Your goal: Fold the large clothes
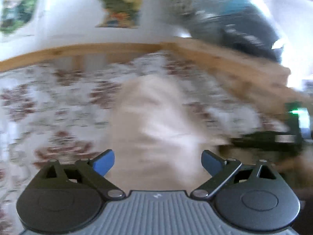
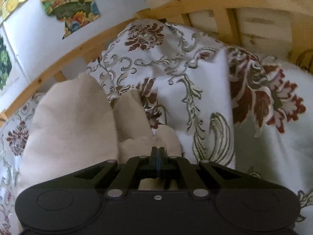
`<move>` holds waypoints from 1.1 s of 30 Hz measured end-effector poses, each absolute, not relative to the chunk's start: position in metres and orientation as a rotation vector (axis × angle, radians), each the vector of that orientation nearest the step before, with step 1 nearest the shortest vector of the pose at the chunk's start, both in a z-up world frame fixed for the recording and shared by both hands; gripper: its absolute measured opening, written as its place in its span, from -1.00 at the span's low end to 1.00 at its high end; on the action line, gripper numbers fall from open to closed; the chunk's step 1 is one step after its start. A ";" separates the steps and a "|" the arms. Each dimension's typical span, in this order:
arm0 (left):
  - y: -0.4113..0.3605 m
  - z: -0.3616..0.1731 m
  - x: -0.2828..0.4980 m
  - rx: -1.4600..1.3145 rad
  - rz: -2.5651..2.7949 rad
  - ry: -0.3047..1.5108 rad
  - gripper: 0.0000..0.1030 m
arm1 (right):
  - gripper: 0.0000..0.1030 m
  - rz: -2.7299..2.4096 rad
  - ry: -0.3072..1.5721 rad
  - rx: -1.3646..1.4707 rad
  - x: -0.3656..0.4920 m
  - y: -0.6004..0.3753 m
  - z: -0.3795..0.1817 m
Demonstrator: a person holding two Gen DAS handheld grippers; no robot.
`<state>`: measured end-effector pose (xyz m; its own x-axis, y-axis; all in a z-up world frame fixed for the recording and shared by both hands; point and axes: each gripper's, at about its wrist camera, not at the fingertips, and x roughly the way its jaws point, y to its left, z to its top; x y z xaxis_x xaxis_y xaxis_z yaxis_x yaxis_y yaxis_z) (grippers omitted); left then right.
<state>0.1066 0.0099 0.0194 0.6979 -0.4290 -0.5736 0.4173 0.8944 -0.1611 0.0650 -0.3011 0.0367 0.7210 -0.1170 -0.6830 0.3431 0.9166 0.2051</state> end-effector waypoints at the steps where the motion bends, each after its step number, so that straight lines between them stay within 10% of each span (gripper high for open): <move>1: 0.016 0.014 0.111 -0.031 -0.437 0.646 0.89 | -1.00 -0.259 0.733 0.317 0.066 -0.298 0.036; 7: 0.058 -0.021 0.138 -0.241 -0.420 0.794 0.87 | -0.96 -0.270 0.704 0.335 0.069 -0.295 0.036; 15: 0.060 -0.042 0.148 -0.266 -0.442 0.899 1.00 | 0.14 -0.036 0.615 0.651 0.063 -0.303 0.044; 19: 0.054 -0.045 0.150 -0.236 -0.444 0.905 1.00 | 0.21 -0.064 0.743 0.528 0.077 -0.287 0.034; 22: 0.050 -0.040 0.149 -0.206 -0.436 0.899 1.00 | -0.23 -0.053 0.771 0.457 0.077 -0.273 0.037; 23: 0.048 -0.039 0.148 -0.195 -0.436 0.898 1.00 | -0.73 -0.062 0.776 0.441 0.074 -0.270 0.040; 33: 0.035 -0.034 0.143 -0.135 -0.485 0.913 1.00 | -0.96 -0.266 0.754 0.182 0.030 -0.250 0.062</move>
<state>0.1426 0.0348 -0.0339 0.5122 -0.4577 -0.7267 0.3451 0.8845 -0.3139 0.0301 -0.2501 0.0621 0.6980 -0.1723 -0.6950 0.3023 0.9508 0.0678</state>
